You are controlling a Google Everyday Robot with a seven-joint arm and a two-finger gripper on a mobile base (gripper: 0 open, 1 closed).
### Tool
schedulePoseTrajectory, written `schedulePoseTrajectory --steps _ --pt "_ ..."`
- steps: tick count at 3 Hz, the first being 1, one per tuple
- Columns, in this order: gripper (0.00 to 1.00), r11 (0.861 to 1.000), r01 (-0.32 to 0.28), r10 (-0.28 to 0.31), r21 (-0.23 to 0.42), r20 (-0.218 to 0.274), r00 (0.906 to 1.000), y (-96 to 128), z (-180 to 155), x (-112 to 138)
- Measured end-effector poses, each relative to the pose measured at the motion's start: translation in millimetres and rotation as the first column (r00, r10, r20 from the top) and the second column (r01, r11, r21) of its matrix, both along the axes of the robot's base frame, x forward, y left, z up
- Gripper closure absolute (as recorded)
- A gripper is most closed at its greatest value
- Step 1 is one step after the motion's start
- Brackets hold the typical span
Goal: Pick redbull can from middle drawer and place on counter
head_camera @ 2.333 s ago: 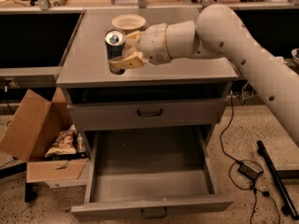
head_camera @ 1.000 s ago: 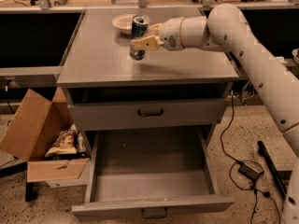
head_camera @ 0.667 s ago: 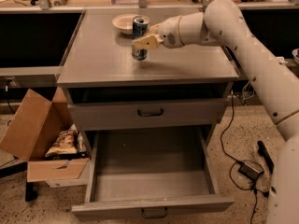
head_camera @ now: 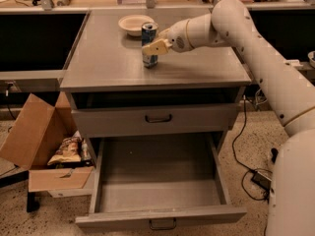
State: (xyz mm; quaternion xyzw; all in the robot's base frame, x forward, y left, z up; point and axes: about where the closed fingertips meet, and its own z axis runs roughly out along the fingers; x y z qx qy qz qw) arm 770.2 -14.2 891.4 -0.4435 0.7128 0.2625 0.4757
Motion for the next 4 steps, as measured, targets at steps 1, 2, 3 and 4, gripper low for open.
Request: schedulePoseTrajectory --steps 1,2,3,4 --pt "0.63 0.999 -0.025 0.026 -0.020 0.028 0.9993 1.5 -5.3 4.2" --pt "0.40 0.999 -0.032 0.033 -0.025 0.036 0.9988 1.8 -6.3 5.1" --pt "0.15 0.999 -0.032 0.033 -0.025 0.036 0.9988 1.9 -6.3 5.1" --pt "0.00 0.999 -0.032 0.033 -0.025 0.036 0.9988 1.9 -6.3 5.1"
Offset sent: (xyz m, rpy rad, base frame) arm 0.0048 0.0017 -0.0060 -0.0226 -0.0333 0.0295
